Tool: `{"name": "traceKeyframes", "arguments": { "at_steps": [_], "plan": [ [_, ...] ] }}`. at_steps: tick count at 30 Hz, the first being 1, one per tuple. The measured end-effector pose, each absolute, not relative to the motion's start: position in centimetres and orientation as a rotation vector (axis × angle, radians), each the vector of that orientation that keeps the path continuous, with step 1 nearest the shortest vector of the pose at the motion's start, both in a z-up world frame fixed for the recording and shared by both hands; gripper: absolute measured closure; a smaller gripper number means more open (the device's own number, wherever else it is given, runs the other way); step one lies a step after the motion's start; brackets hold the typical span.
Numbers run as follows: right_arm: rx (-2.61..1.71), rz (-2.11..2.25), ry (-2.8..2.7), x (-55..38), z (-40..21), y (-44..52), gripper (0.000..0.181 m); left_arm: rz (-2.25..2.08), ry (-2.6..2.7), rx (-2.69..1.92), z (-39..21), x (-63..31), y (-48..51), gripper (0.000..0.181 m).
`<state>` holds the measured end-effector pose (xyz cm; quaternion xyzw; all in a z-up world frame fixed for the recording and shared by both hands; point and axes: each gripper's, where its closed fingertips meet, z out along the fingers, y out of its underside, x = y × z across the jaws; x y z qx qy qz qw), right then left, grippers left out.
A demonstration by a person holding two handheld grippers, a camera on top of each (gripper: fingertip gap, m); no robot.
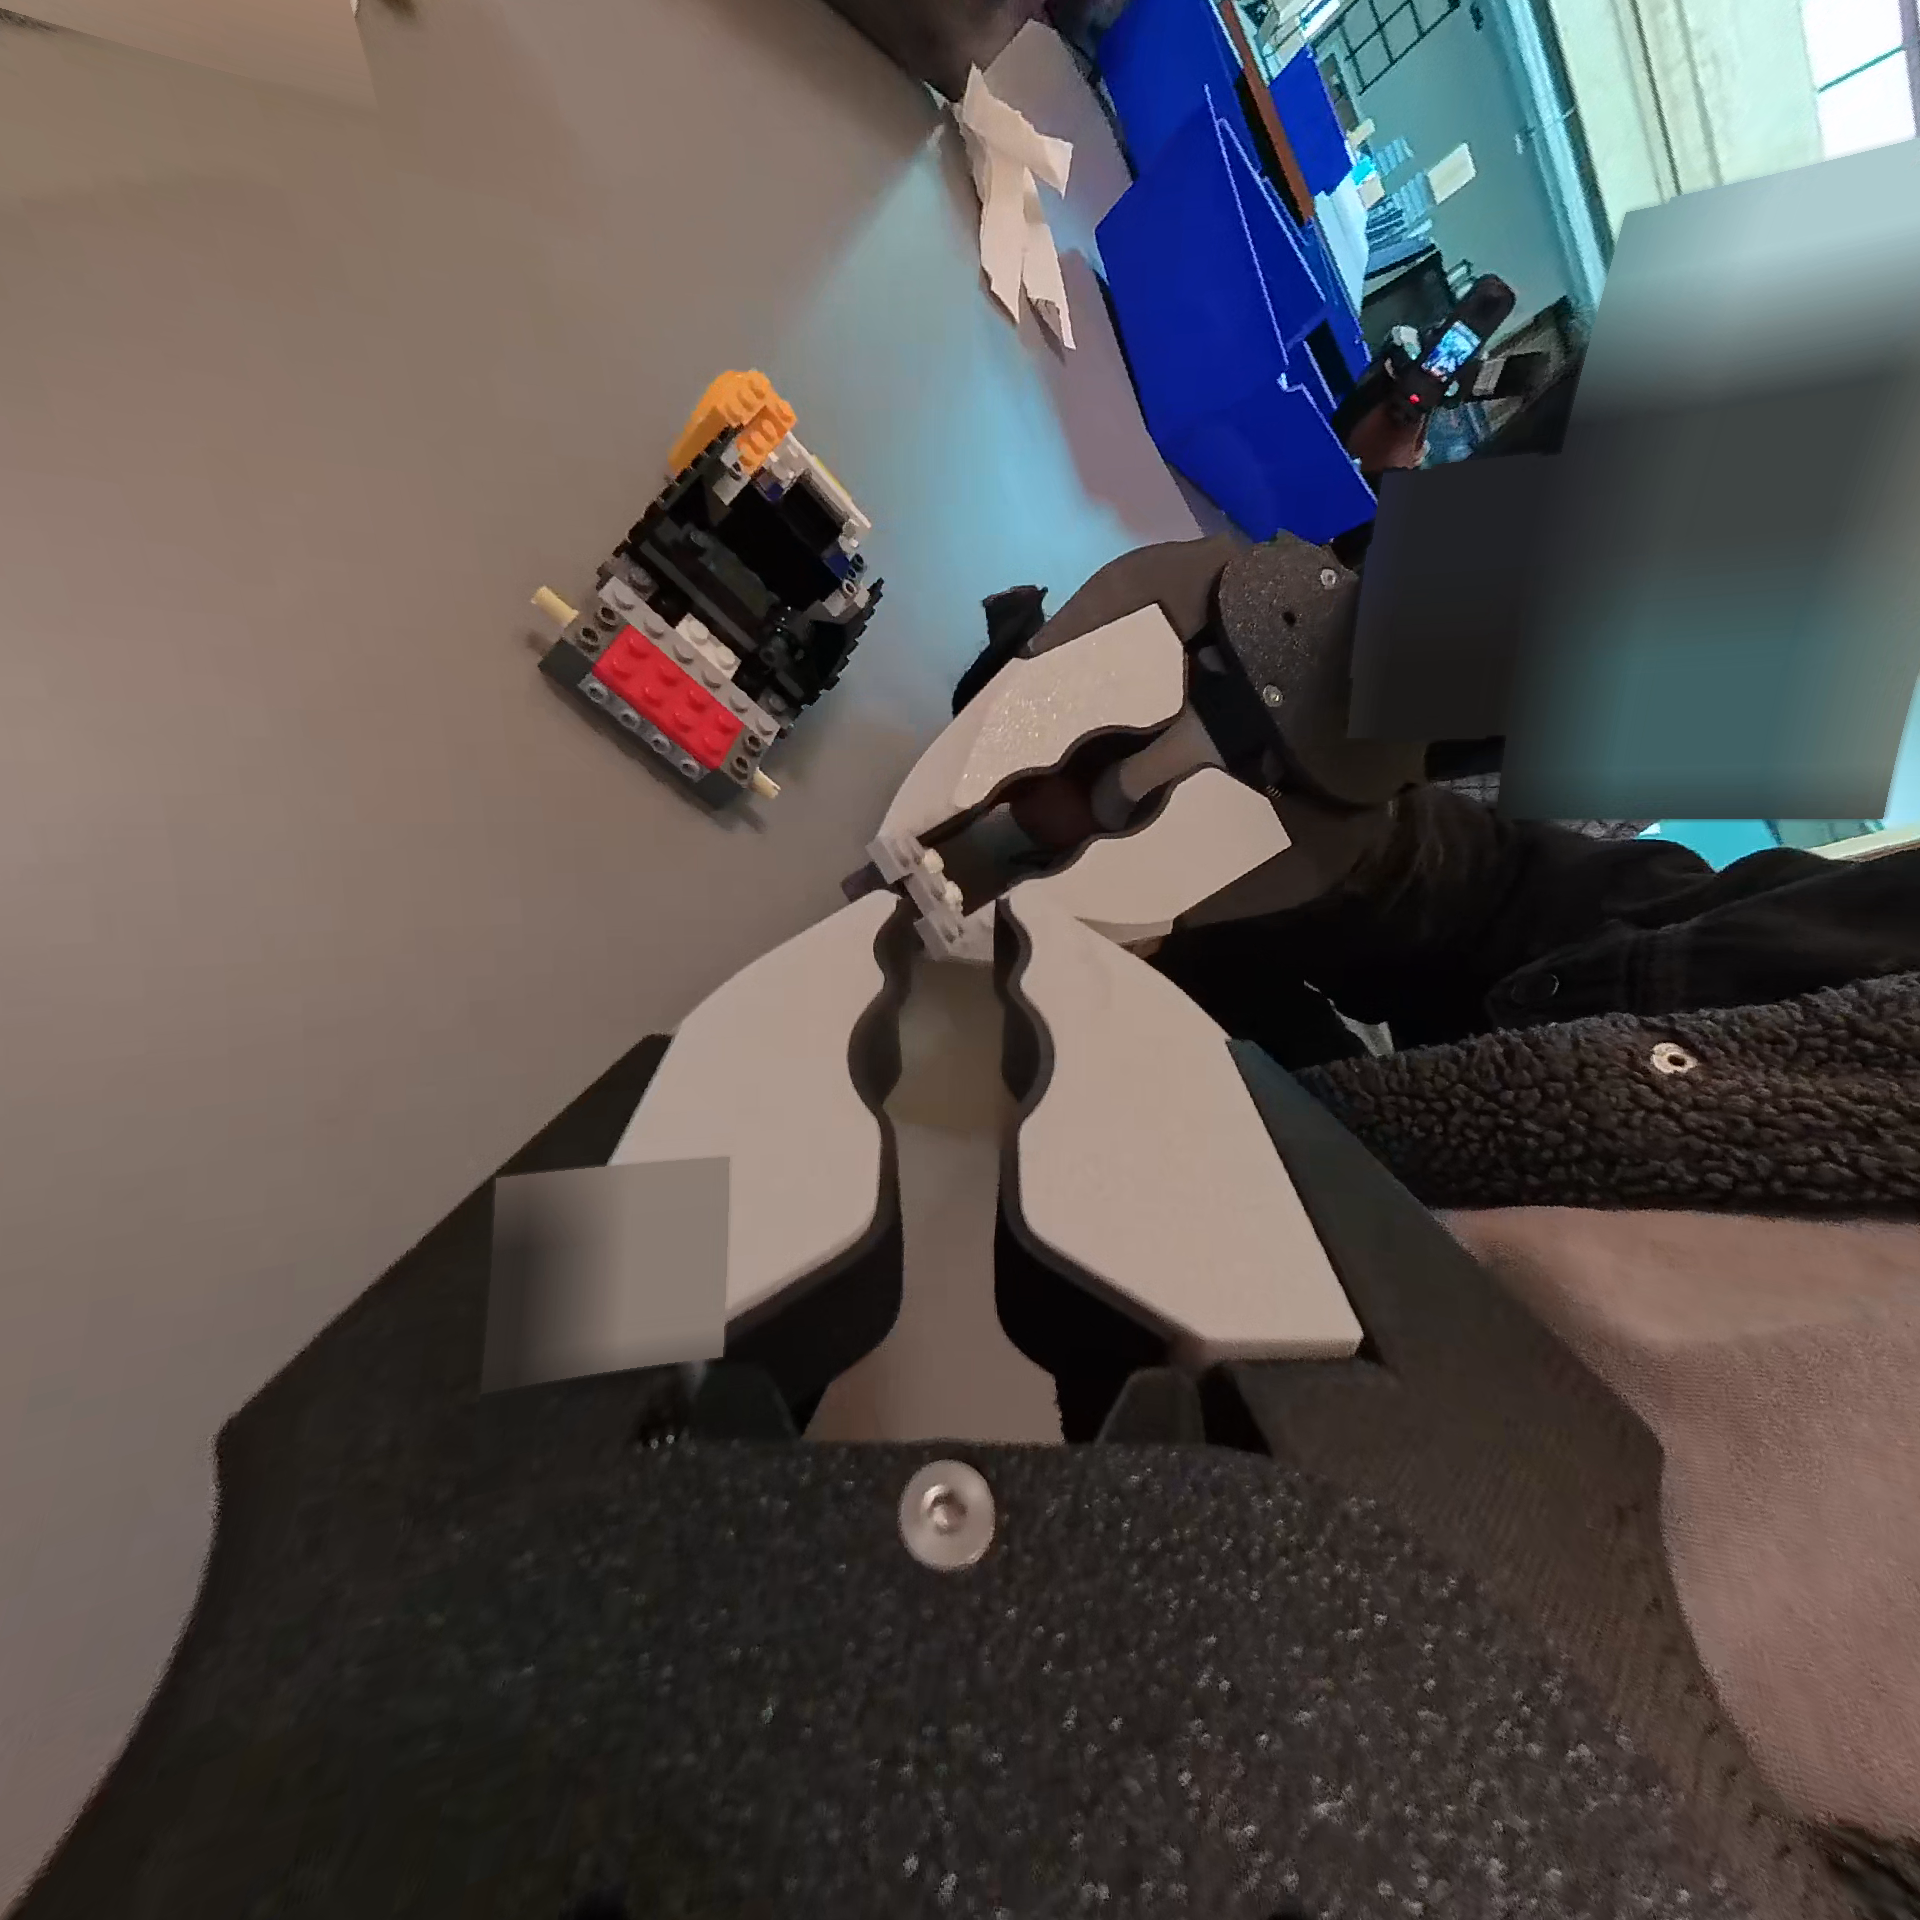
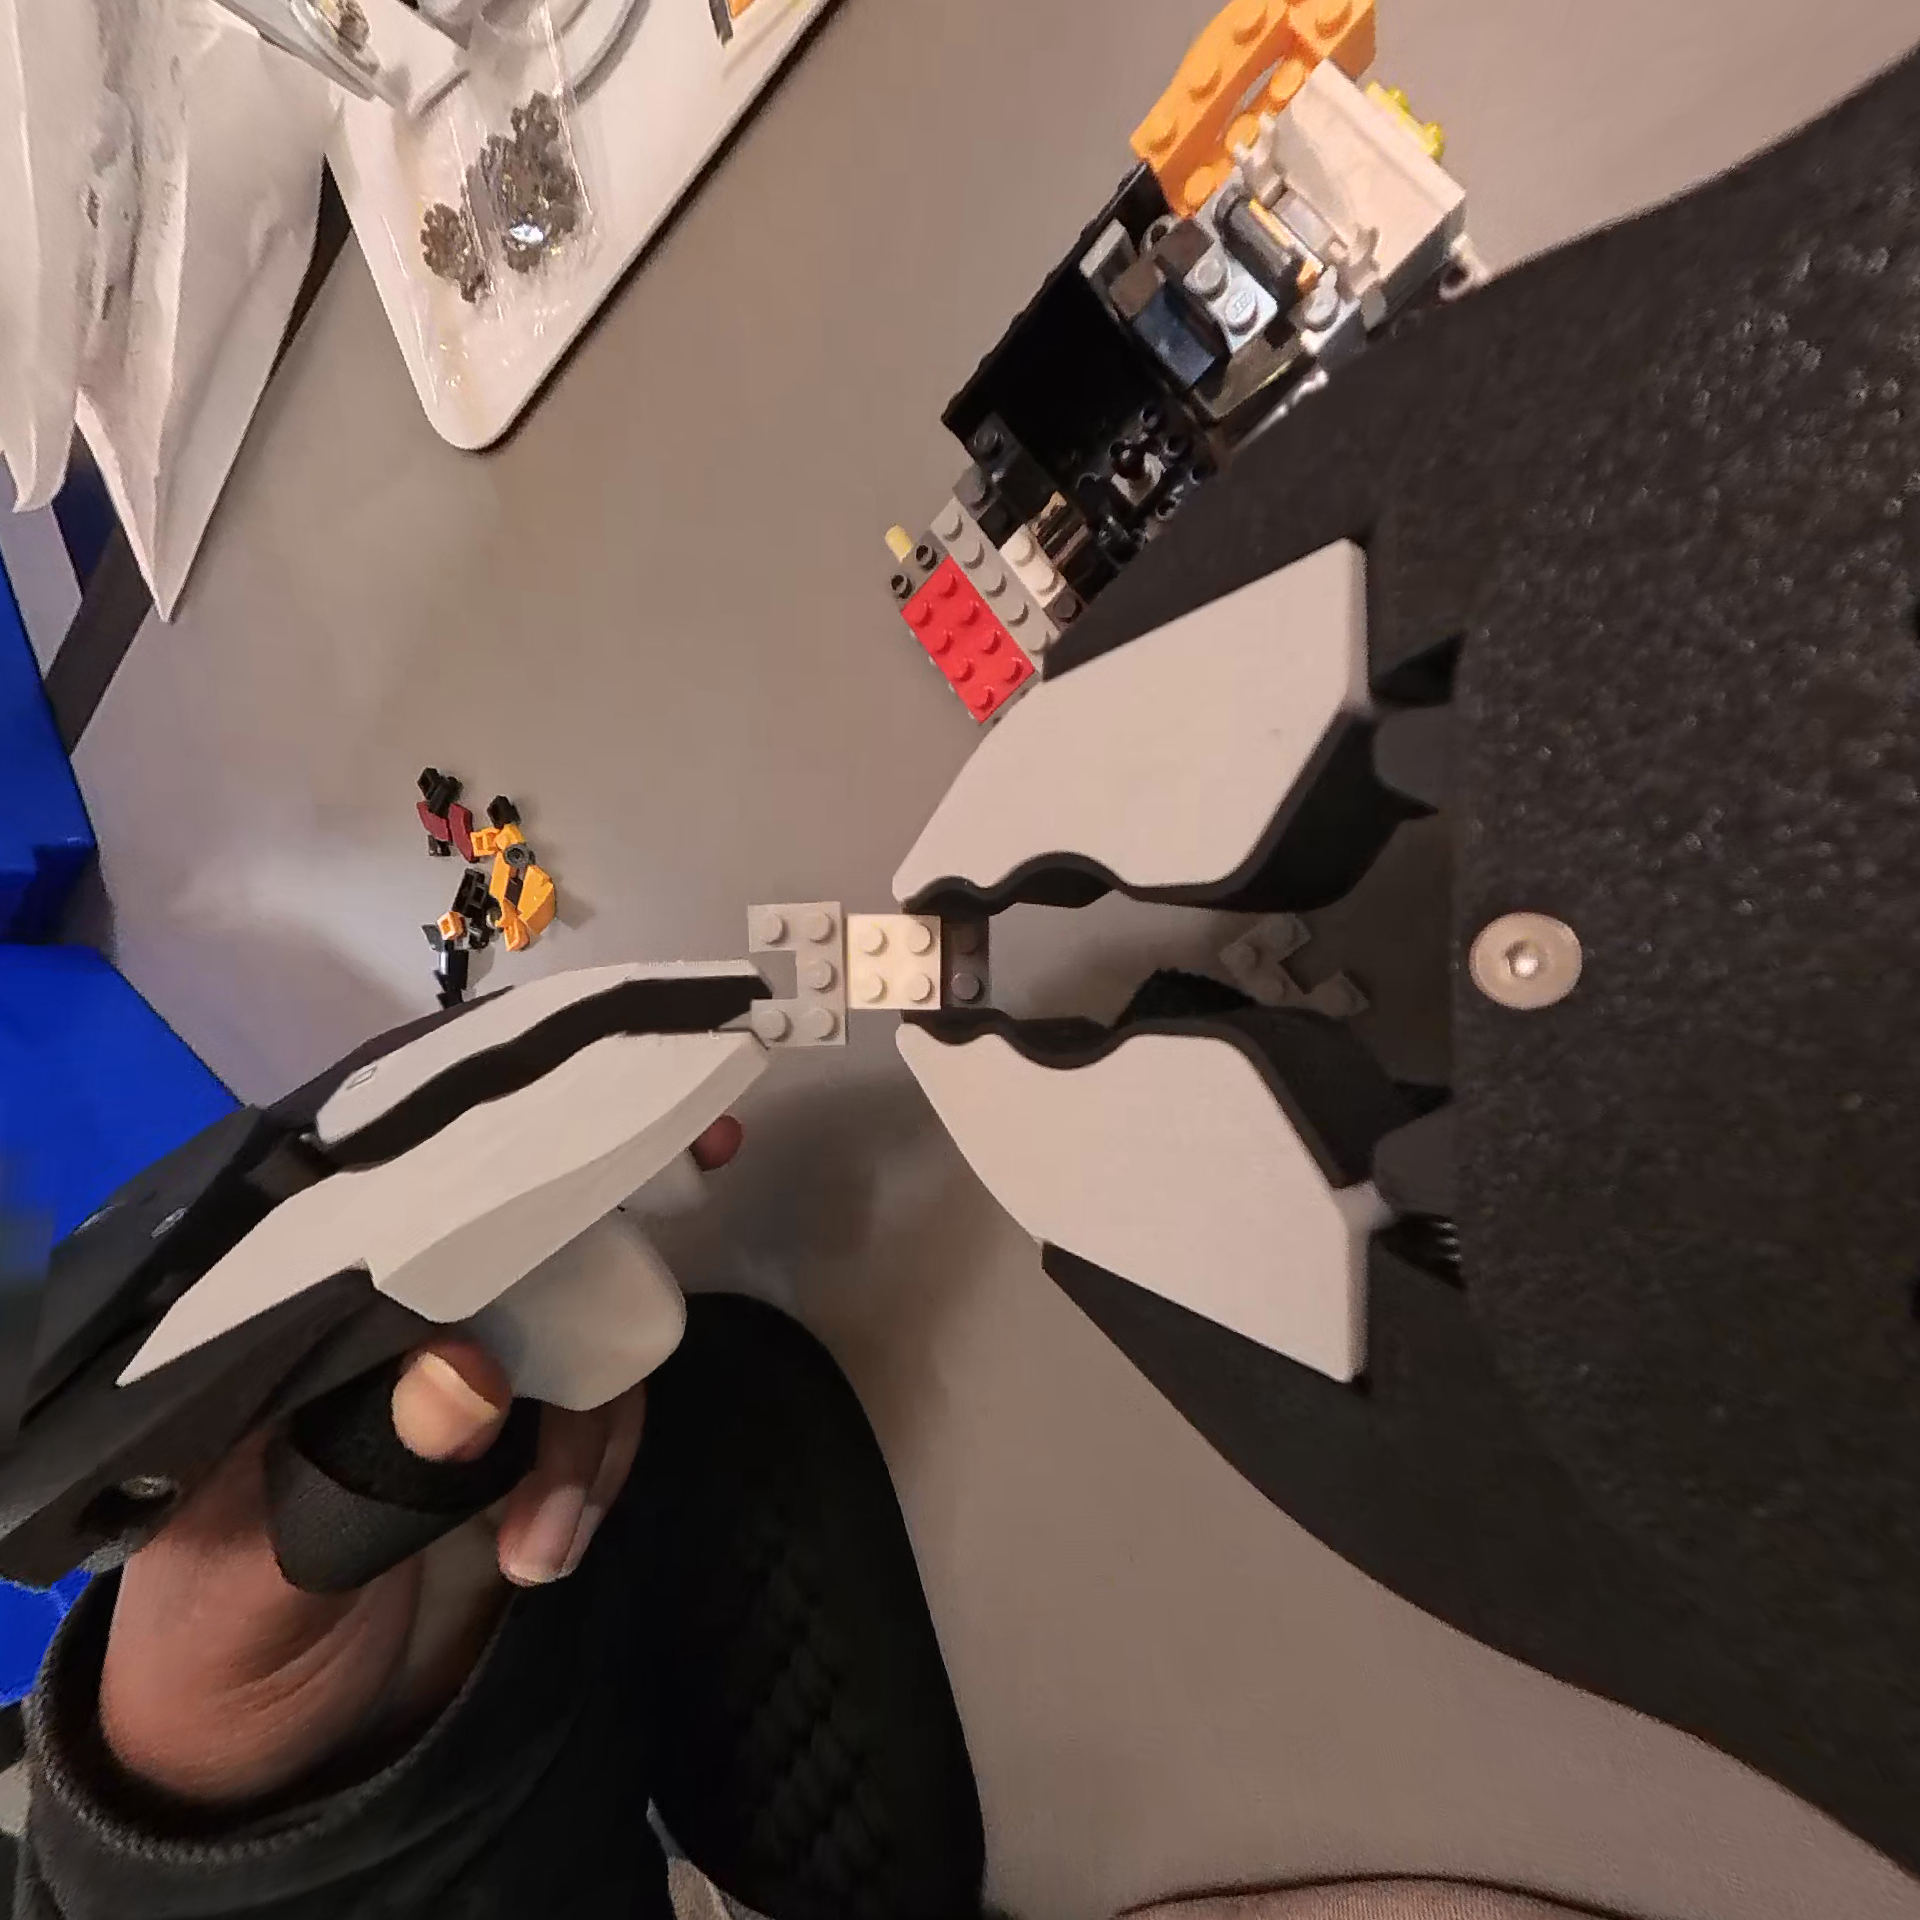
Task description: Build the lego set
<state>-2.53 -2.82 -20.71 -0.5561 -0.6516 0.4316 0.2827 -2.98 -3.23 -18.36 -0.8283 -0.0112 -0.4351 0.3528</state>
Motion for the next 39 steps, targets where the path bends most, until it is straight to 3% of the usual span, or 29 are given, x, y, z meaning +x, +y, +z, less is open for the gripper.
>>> {"name": "traceKeyframes", "arguments": {
  "at_steps": [11,19,25,32,39],
  "plan": [
    [-1.458,1.14,-1.755,-2.6,-20.7,-3.0,0.165,-1.045,0.0,-2.131,-17.5,-4.3,-3.3,0.165],
    [-1.474,1.094,-1.775,-2.4,-21.2,-2.7,0.165,-0.787,0.004,-2.283,-21.2,-9.2,-2.8,0.166],
    [-1.484,1.078,-1.784,-2.3,-21.4,-2.5,0.165,-0.456,0.179,-2.48,-24.4,-11.4,-1.8,0.148],
    [-1.493,1.096,-1.788,-2.2,-21.3,-2.4,0.165,-0.071,1.046,-2.434,-24.7,-10.7,-1.3,0.141],
    [-1.507,1.115,-1.782,-2.0,-21.3,-1.9,0.165,-0.073,1.862,-2.185,-24.0,-11.0,-1.9,0.144]
  ]
}}
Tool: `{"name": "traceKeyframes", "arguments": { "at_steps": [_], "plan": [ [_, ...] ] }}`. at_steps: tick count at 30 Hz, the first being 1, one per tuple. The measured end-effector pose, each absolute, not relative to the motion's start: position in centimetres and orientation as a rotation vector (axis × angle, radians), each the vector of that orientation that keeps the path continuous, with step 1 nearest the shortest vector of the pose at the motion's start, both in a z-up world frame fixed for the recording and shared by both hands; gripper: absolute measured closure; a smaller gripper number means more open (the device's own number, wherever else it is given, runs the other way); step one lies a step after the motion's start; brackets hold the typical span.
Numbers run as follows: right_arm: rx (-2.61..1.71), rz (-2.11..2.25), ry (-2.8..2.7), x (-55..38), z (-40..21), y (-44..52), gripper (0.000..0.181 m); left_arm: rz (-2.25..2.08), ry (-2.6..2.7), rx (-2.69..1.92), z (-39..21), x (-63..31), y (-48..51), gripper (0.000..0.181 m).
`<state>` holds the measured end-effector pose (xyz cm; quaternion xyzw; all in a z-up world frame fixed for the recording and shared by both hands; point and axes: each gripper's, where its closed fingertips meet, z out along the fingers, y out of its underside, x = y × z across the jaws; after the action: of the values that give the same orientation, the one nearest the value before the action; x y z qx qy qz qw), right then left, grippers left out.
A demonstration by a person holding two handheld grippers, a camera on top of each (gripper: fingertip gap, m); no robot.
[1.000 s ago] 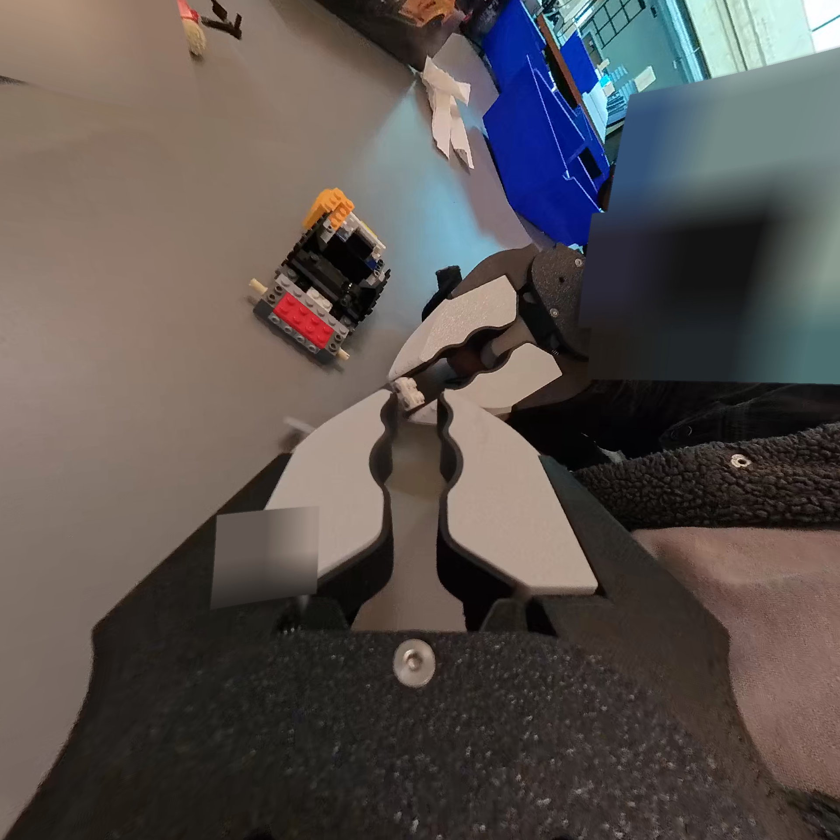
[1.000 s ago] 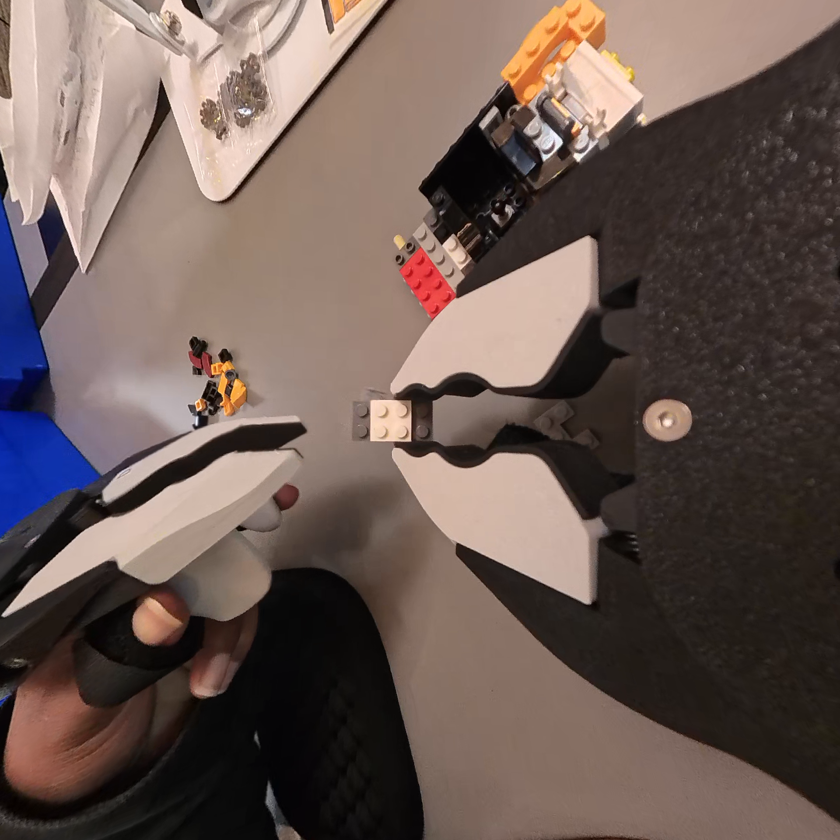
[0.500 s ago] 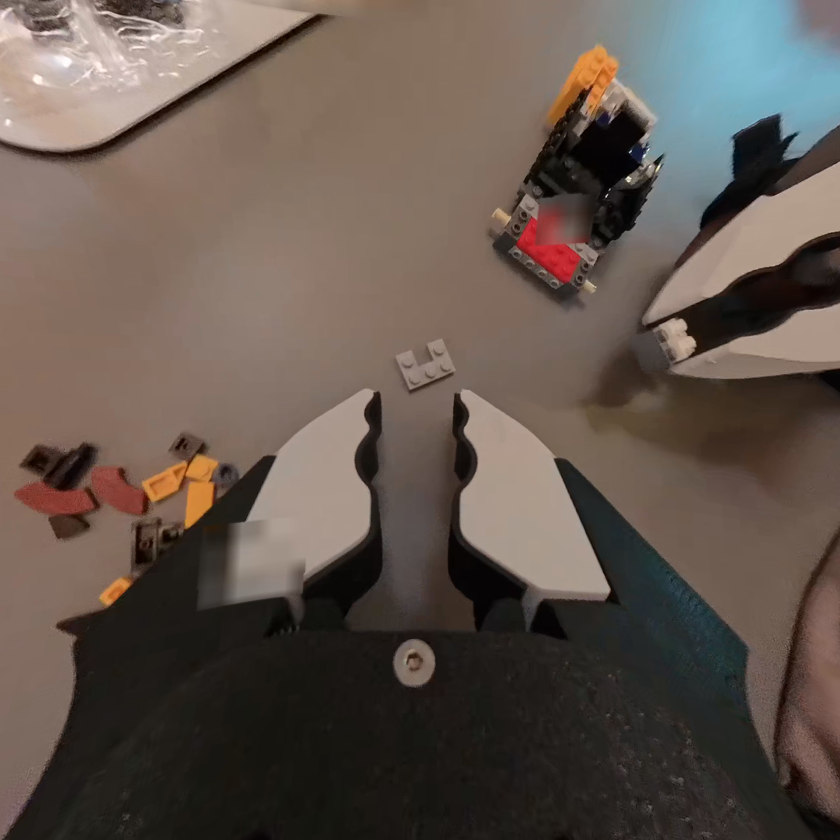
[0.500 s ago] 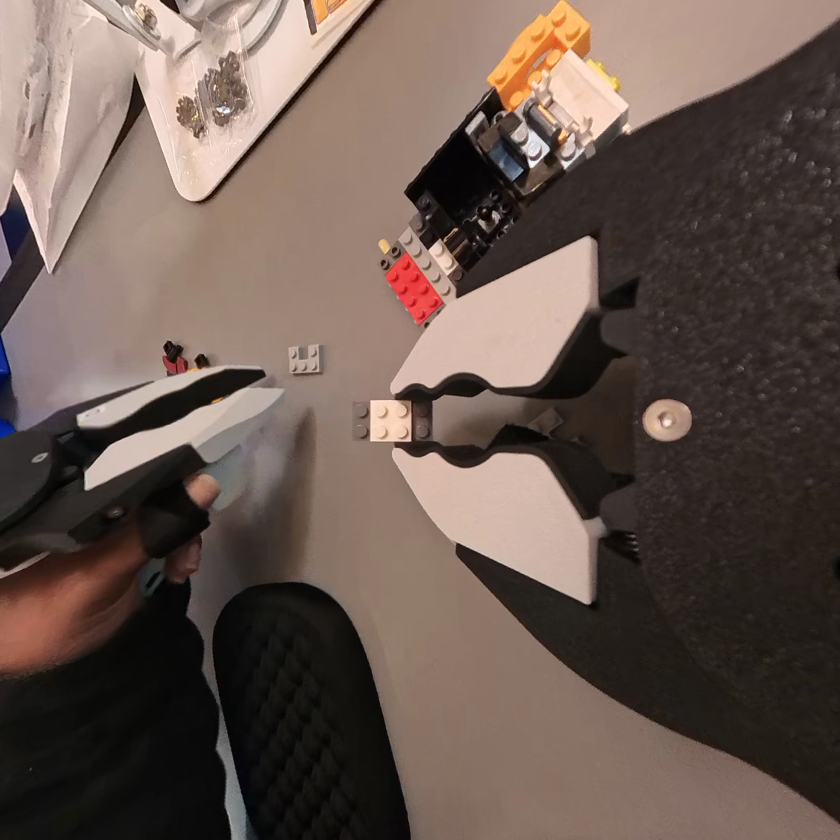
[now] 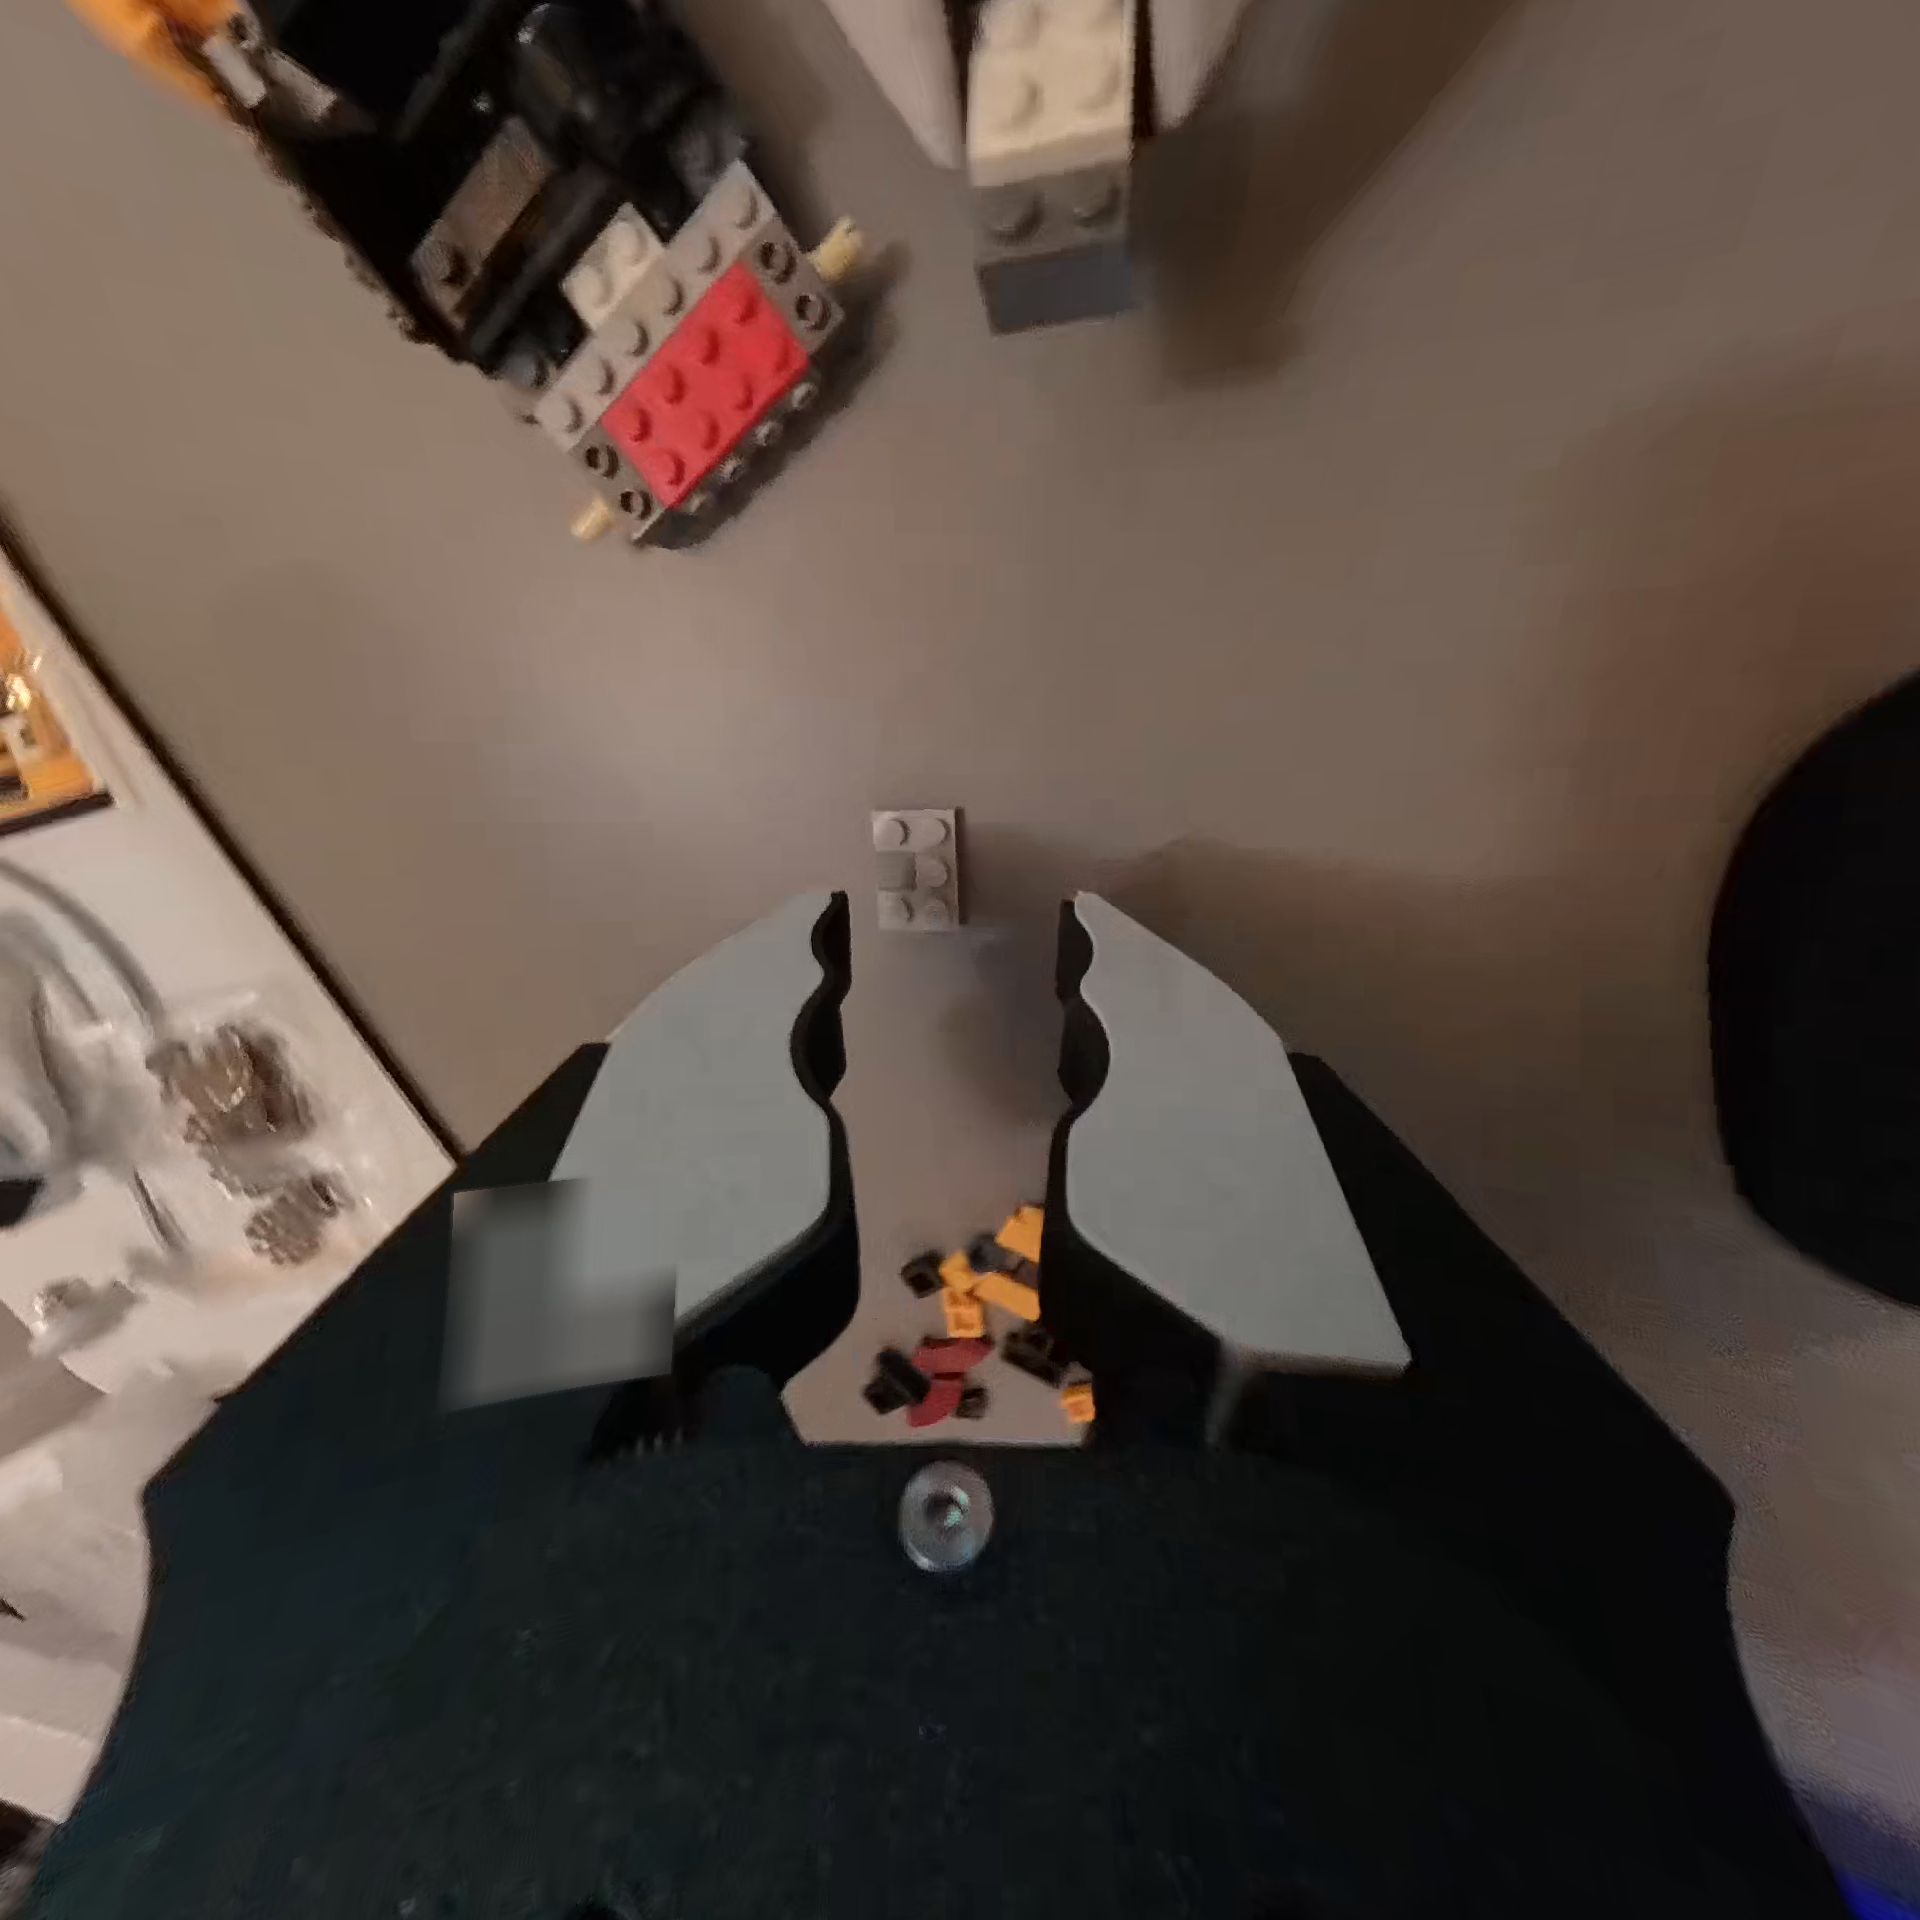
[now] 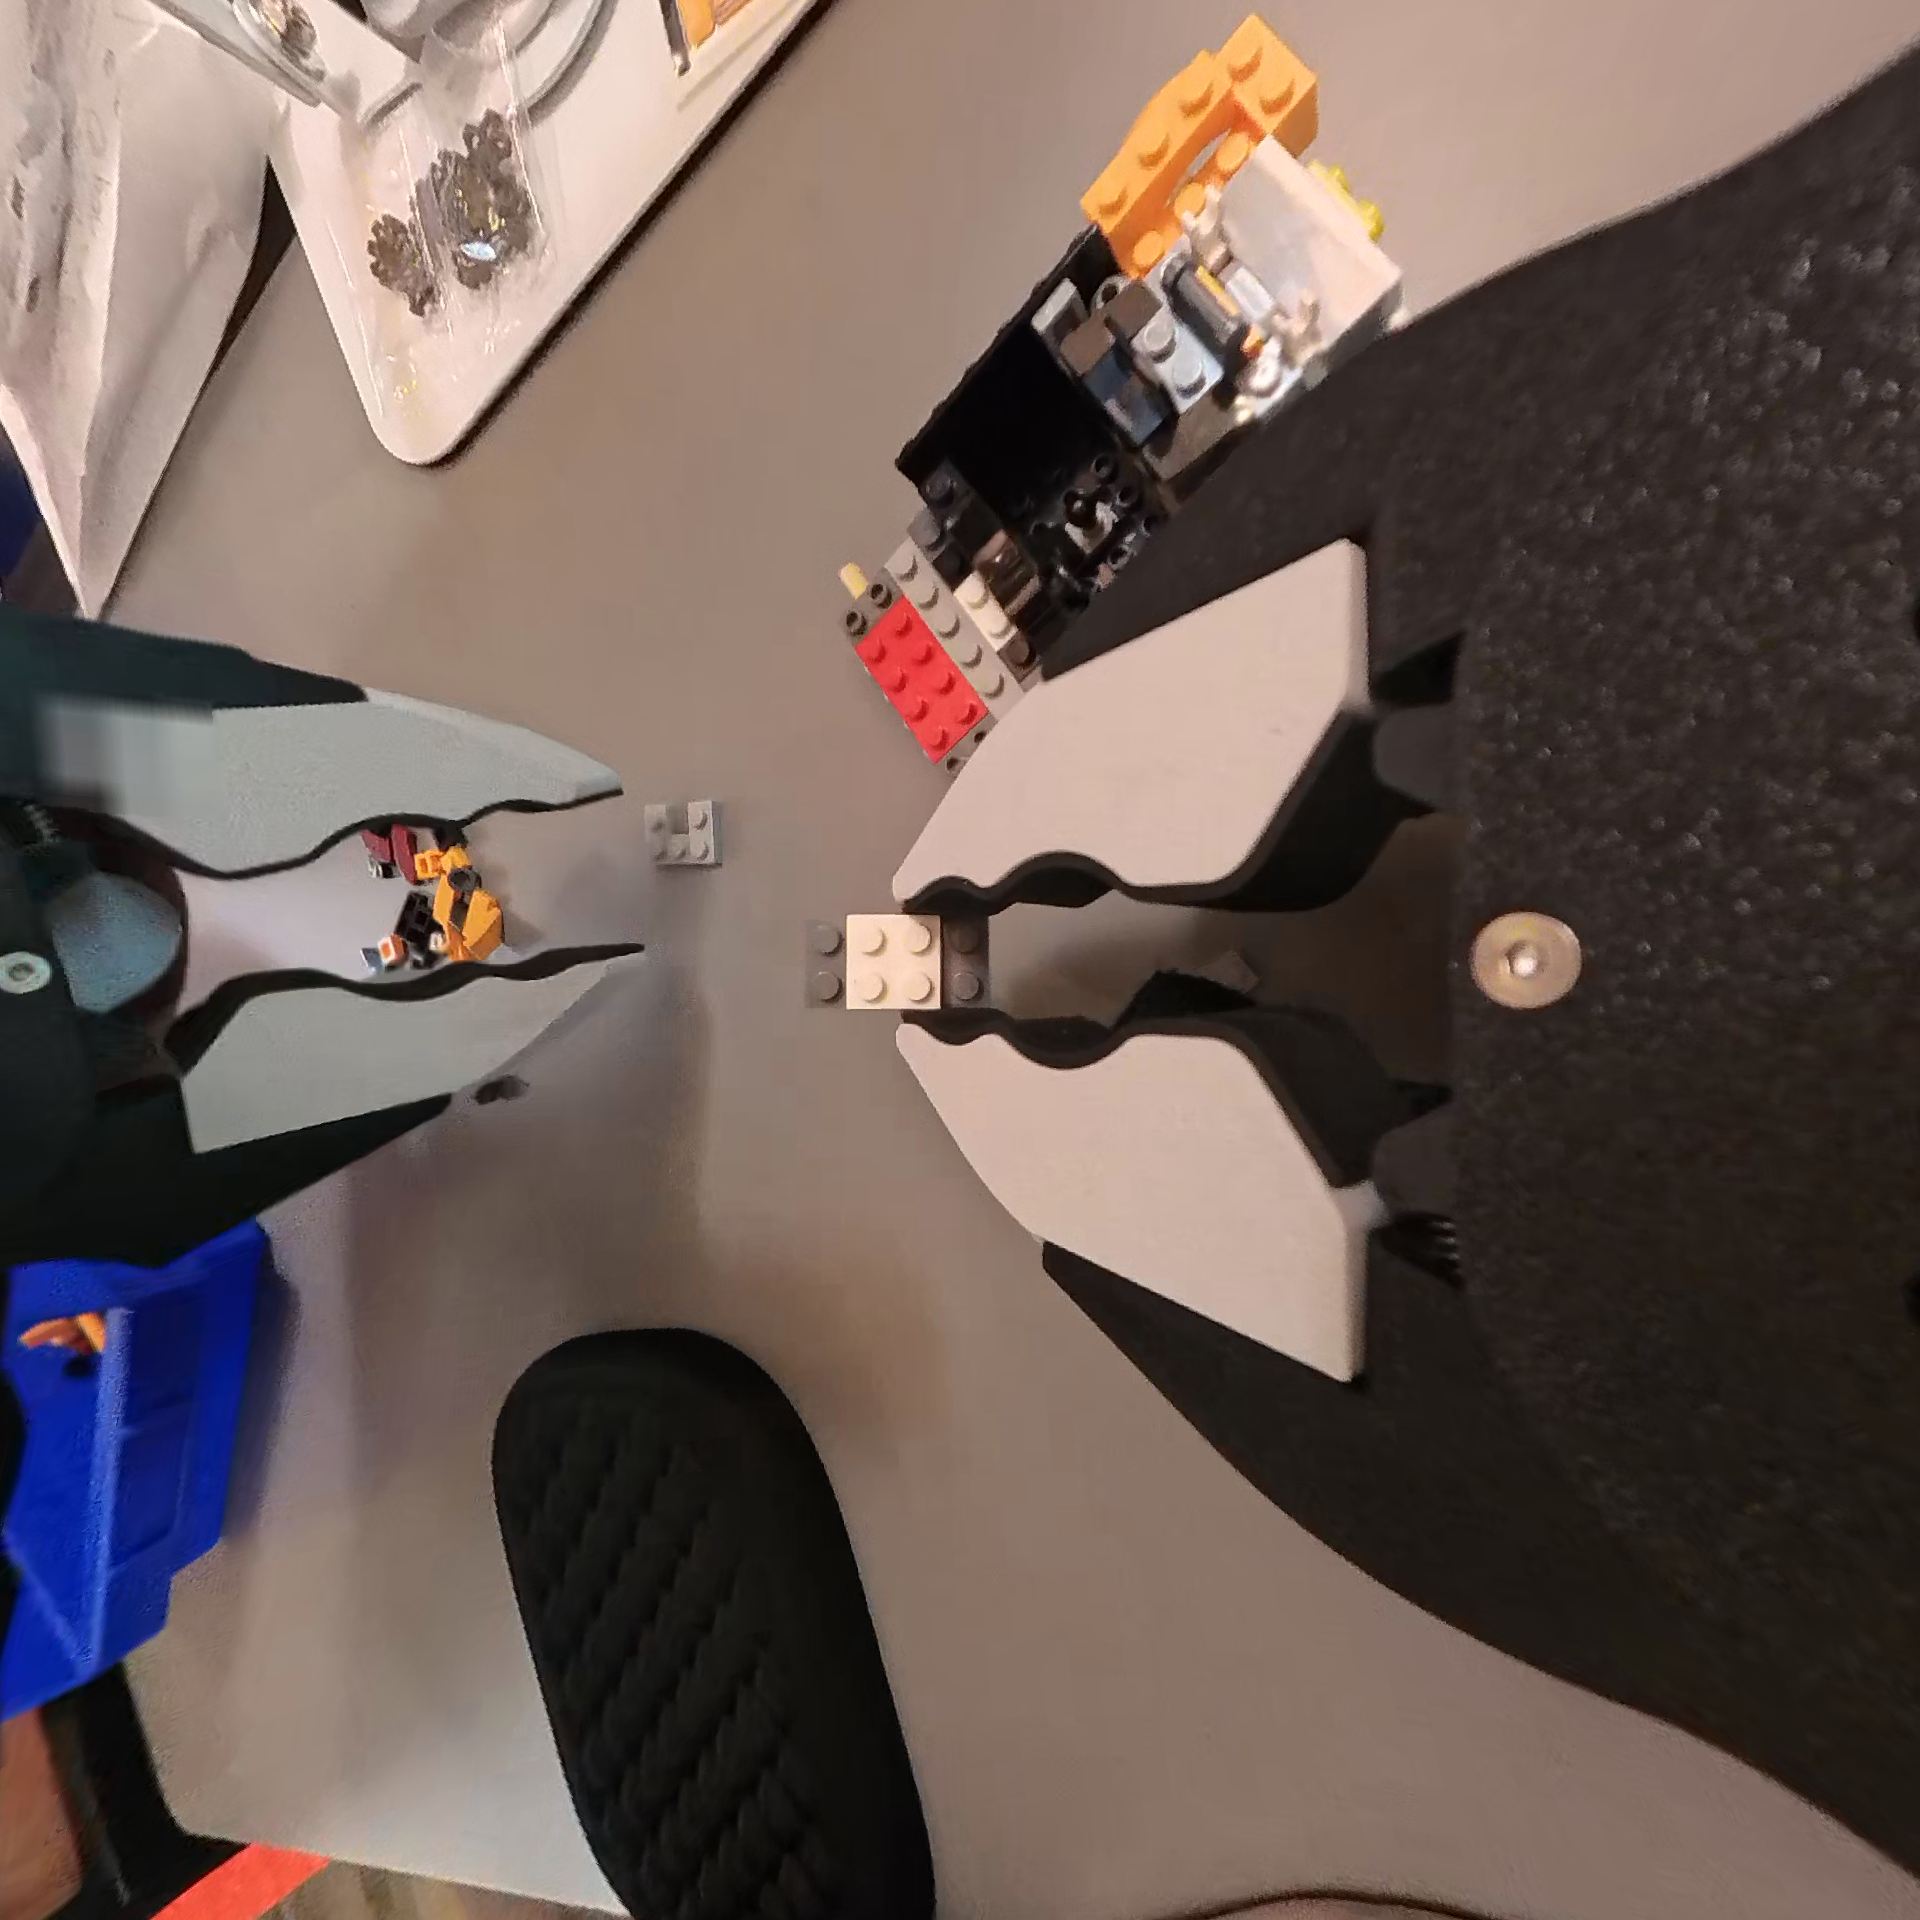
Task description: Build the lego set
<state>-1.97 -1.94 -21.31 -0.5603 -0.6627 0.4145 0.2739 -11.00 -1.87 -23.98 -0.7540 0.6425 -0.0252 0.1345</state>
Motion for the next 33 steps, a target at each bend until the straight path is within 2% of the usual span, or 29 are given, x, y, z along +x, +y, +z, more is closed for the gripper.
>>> {"name": "traceKeyframes", "arguments": {
  "at_steps": [4,7,9,11,15,18,21,24,27,29,33],
  "plan": [
    [-1.522,1.138,-1.769,-1.8,-21.2,-1.5,0.165,-0.148,1.968,-2.222,-24.5,-11.2,-1.1,0.141],
    [-1.525,1.148,-1.771,-1.8,-21.2,-1.4,0.165,-0.214,1.966,-2.301,-25.2,-11.5,-1.1,0.151],
    [-1.524,1.156,-1.774,-1.7,-21.2,-1.5,0.165,-0.25,1.93,-2.345,-25.5,-11.4,-1.4,0.166],
    [-1.523,1.161,-1.777,-1.7,-21.2,-1.5,0.165,-0.25,1.832,-2.417,-25.5,-11.3,-1.6,0.165],
    [-1.525,1.155,-1.775,-1.6,-21.0,-1.5,0.165,-0.202,1.307,-2.68,-25.4,-10.4,-2.4,0.166],
    [-1.549,1.152,-1.772,-1.5,-21.1,-1.4,0.165,-0.513,0.745,-2.785,-24.8,-6.8,-5.3,0.165],
    [-1.549,1.157,-1.782,-1.4,-21.2,-1.6,0.165,-0.699,0.485,-2.705,-23.7,-4.5,-6.7,0.143],
    [-1.544,1.155,-1.788,-1.4,-21.2,-1.8,0.165,-0.696,0.675,-2.602,-22.6,-3.7,-7.8,0.148],
    [-1.541,1.157,-1.81,-1.3,-21.4,-2.0,0.165,-0.36,1.233,-2.407,-23.1,-5.1,-7.5,0.149],
    [-1.535,1.153,-1.839,-1.2,-21.7,-2.3,0.165,-0.2,1.547,-2.239,-23.8,-5.7,-6.8,0.143],
    [-1.548,1.117,-1.877,-0.9,-22.3,-2.2,0.165,-0.34,1.756,-2.08,-24.6,-4.8,-6.0,0.141]
  ]
}}
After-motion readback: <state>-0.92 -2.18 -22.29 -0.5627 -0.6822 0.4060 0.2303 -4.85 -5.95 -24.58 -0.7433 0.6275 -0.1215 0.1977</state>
